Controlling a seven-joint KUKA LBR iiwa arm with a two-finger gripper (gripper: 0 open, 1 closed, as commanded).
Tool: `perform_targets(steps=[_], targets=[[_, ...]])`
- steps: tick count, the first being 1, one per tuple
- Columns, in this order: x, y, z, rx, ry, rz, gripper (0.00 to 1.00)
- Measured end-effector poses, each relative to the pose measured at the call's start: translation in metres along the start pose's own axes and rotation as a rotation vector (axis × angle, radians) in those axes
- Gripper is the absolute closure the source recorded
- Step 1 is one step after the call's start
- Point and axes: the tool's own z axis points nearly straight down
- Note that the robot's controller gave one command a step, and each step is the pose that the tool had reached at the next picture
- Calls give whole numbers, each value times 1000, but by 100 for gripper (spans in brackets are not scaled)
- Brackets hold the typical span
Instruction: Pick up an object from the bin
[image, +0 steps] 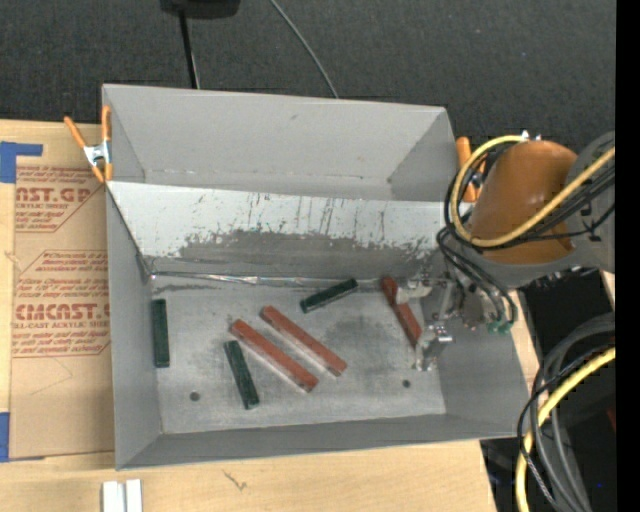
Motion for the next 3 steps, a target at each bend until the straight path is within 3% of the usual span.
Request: perform_targets(steps=[1,2,3], targets=[[-20,43,21,1,-17,-44,0],[-18,60,78,-1,-6,-65,0],[-8,68,86,3,-31,5,0]])
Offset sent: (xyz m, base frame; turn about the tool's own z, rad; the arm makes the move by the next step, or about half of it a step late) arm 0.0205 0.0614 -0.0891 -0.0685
